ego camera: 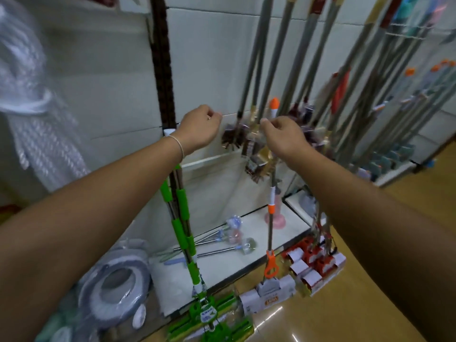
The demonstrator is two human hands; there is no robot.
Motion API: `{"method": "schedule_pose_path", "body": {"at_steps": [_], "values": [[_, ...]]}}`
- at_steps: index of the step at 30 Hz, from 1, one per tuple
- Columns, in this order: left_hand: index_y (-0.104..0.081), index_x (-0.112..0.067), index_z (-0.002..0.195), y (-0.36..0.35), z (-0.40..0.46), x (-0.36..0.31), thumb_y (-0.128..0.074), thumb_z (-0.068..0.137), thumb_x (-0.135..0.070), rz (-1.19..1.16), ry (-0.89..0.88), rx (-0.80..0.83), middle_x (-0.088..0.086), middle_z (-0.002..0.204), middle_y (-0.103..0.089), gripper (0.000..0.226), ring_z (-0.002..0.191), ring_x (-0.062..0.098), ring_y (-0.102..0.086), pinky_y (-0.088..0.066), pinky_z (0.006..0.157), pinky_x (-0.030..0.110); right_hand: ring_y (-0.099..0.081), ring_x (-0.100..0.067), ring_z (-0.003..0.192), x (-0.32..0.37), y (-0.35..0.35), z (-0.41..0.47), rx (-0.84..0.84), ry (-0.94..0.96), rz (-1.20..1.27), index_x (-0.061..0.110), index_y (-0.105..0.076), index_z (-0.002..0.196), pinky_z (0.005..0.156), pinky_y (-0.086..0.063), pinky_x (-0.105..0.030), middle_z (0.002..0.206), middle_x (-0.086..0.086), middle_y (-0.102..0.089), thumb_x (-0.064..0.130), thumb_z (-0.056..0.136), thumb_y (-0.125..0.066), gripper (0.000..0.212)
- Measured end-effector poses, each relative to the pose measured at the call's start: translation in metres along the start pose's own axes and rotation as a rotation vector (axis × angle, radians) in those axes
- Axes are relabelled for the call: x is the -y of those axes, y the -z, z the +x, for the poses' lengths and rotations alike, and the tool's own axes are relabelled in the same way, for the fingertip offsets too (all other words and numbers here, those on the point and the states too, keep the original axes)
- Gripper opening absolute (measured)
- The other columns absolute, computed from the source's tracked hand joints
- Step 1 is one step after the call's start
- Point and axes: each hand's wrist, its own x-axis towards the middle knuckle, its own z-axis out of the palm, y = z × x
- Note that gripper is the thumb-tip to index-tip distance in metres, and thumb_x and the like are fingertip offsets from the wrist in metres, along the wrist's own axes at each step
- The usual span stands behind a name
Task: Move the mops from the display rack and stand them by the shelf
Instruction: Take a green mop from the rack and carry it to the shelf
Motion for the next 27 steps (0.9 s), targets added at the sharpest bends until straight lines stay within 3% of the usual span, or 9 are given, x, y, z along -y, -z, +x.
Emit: {"method": "schedule_pose_path", "body": {"at_steps": [1,4,9,13,16,20,24,27], "values": [[-0.062,-0.009,0.107,0.001,0.001,0.007,-0.045,0.098,-0.039,0.014,0.036,-0.029,0.011,0.107,-0.066,0.036,0.102,0.029,-0.058,-0.037,0.077,0.027,-0.059,-0.022,0.088,0.000,-0.009,0.009,0.033,0.019,-0.002,0.015,-0.063,0.095,0.081,-0.048,-0.031,0.089,-0.002,-0.063,0.046,0.096,-0.049,0.034],[-0.062,-0.009,0.103,0.002,0.002,0.023,-0.046,0.097,-0.038,0.035,0.135,-0.112,0.013,0.105,-0.067,0.034,0.101,0.031,-0.059,-0.039,0.078,0.028,-0.058,-0.015,0.077,0.001,-0.033,0.031,0.142,0.100,0.013,0.014,-0.068,0.096,0.065,-0.042,-0.022,0.079,0.001,-0.063,0.039,0.096,-0.051,0.031],[-0.061,-0.012,0.091,-0.002,-0.012,0.048,-0.046,0.098,-0.036,0.034,0.302,-0.217,0.009,0.091,-0.063,0.029,0.096,0.032,-0.059,-0.037,0.071,0.028,-0.058,-0.020,0.097,-0.007,-0.080,0.054,0.316,0.145,0.042,0.014,-0.068,0.106,0.082,-0.040,-0.025,0.100,-0.003,-0.066,0.043,0.095,-0.053,0.035],[-0.063,-0.002,0.100,-0.010,-0.036,0.080,-0.046,0.098,-0.033,0.066,0.462,-0.234,0.018,0.101,-0.067,0.035,0.098,0.034,-0.060,-0.043,0.077,0.033,-0.062,-0.027,0.107,-0.021,-0.125,0.053,0.435,0.144,0.065,0.012,-0.070,0.109,0.096,-0.050,-0.038,0.112,-0.009,-0.070,0.042,0.093,-0.056,0.036],[-0.062,-0.001,0.104,-0.019,-0.054,0.112,-0.047,0.098,-0.032,0.071,0.564,-0.241,0.017,0.104,-0.066,0.034,0.098,0.031,-0.060,-0.038,0.072,0.026,-0.064,-0.027,0.098,-0.035,-0.159,0.046,0.500,0.132,0.086,0.013,-0.069,0.102,0.087,-0.053,-0.037,0.099,-0.007,-0.070,0.039,0.094,-0.056,0.030],[-0.062,-0.003,0.103,-0.034,-0.068,0.158,-0.045,0.098,-0.031,0.076,0.661,-0.189,0.016,0.100,-0.065,0.033,0.091,0.030,-0.058,-0.036,0.070,0.028,-0.056,-0.015,0.071,-0.060,-0.203,0.033,0.614,0.092,0.084,0.017,-0.063,0.087,0.070,-0.040,-0.025,0.071,0.007,-0.057,0.032,0.095,-0.055,0.019],[-0.064,-0.002,0.097,-0.056,-0.074,0.204,-0.044,0.097,-0.030,0.089,0.721,-0.155,0.017,0.099,-0.066,0.034,0.094,0.031,-0.059,-0.035,0.072,0.026,-0.058,-0.020,0.078,-0.084,-0.250,0.019,0.685,0.056,-0.009,0.013,-0.067,0.092,0.071,-0.038,-0.024,0.079,0.000,-0.062,0.035,0.095,-0.054,0.026],[-0.060,-0.003,0.087,-0.077,-0.080,0.238,-0.043,0.099,-0.030,0.102,0.750,-0.123,0.022,0.101,-0.066,0.035,0.097,0.035,-0.059,-0.037,0.075,0.029,-0.058,-0.023,0.084,-0.101,-0.287,0.007,0.720,0.036,-0.055,0.016,-0.063,0.083,0.072,-0.038,-0.025,0.084,-0.005,-0.062,0.034,0.094,-0.054,0.024]]}}
